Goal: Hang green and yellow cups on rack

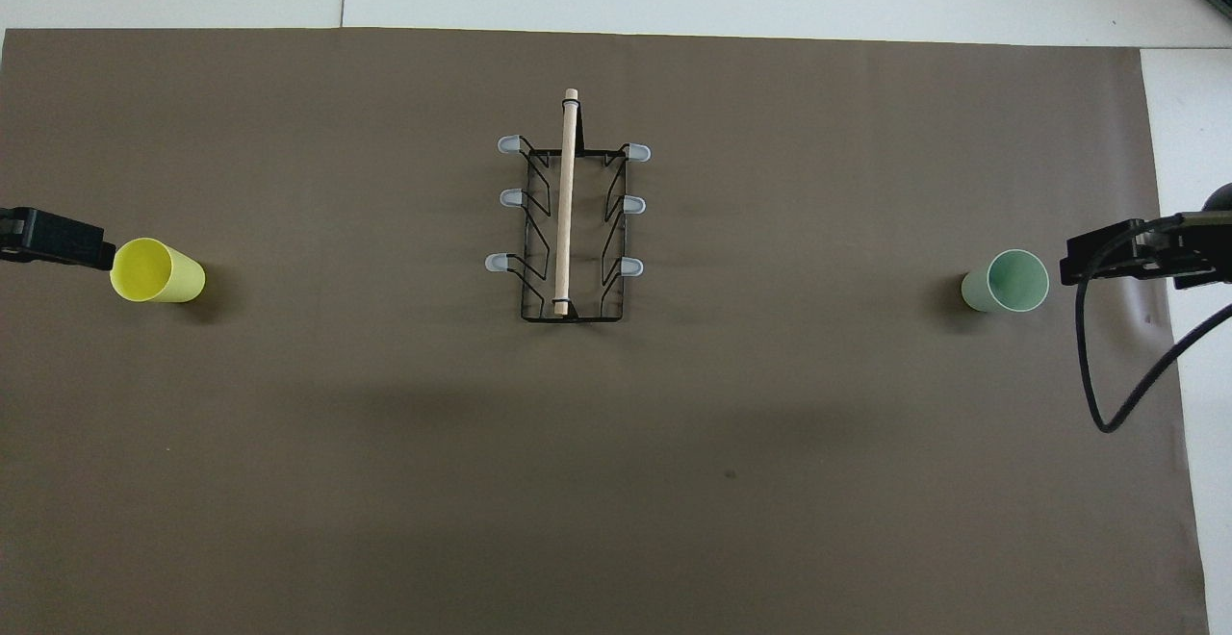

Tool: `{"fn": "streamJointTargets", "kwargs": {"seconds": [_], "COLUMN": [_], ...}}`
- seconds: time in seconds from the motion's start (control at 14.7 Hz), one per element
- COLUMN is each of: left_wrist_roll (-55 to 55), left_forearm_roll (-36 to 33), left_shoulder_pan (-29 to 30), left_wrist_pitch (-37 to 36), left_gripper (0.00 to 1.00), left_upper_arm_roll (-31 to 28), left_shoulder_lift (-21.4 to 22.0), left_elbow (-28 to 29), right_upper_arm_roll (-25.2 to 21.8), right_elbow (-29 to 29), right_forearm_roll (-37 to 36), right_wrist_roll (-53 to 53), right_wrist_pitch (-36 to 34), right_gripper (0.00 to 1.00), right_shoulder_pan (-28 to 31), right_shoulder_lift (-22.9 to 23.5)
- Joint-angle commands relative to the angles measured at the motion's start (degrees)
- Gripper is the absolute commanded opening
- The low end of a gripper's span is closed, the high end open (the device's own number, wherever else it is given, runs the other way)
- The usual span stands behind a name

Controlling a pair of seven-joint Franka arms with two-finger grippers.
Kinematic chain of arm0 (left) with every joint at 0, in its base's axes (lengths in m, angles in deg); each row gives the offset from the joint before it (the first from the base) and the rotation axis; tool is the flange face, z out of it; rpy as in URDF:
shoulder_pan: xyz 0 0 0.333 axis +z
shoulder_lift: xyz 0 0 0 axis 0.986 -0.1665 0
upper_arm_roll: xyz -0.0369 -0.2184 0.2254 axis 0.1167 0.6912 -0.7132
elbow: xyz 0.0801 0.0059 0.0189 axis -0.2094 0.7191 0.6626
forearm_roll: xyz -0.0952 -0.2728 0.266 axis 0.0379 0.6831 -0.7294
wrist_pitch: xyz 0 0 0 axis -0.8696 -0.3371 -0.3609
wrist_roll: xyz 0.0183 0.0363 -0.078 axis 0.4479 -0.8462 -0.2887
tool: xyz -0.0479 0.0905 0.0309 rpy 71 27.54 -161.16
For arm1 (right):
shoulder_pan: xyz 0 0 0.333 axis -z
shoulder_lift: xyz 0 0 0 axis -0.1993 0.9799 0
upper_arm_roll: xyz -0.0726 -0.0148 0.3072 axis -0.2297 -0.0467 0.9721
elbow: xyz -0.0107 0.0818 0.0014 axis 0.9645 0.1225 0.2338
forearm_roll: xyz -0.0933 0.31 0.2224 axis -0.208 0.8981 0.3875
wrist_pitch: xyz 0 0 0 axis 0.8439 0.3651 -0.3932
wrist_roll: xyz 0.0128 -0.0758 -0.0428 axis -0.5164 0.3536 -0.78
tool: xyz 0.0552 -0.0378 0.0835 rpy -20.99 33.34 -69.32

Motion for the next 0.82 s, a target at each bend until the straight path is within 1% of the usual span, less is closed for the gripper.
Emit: {"fn": "streamJointTargets", "kwargs": {"seconds": [0.0,0.54,0.61,0.75], "left_wrist_roll": [0.8,1.0,0.6,1.1], "left_forearm_roll": [-0.1,0.0,0.0,0.0], "left_shoulder_pan": [-0.9,-0.9,-0.6,-0.6], "left_wrist_pitch": [-0.4,-1.0,-0.6,1.7], "left_gripper": [1.0,1.0,1.0,1.0], "left_upper_arm_roll": [-0.5,-0.3,-0.3,-0.5], "left_shoulder_lift": [-0.3,0.8,1.8,1.8], "left_elbow": [-0.2,1.2,2.6,3.2], "right_upper_arm_roll": [0.4,0.3,0.4,0.4], "right_elbow": [-1.5,-2.3,-2.2,-2.2], "right_forearm_roll": [1.1,1.1,1.1,1.1], "right_wrist_roll": [-1.2,-0.4,-0.3,-0.5], "right_wrist_pitch": [1.4,0.7,0.7,1.6], "right_gripper": [1.0,1.0,1.0,1.0], "right_shoulder_pan": [0.3,0.6,0.6,0.5], "right_shoulder_lift": [-1.0,-1.4,-1.4,-1.4]}}
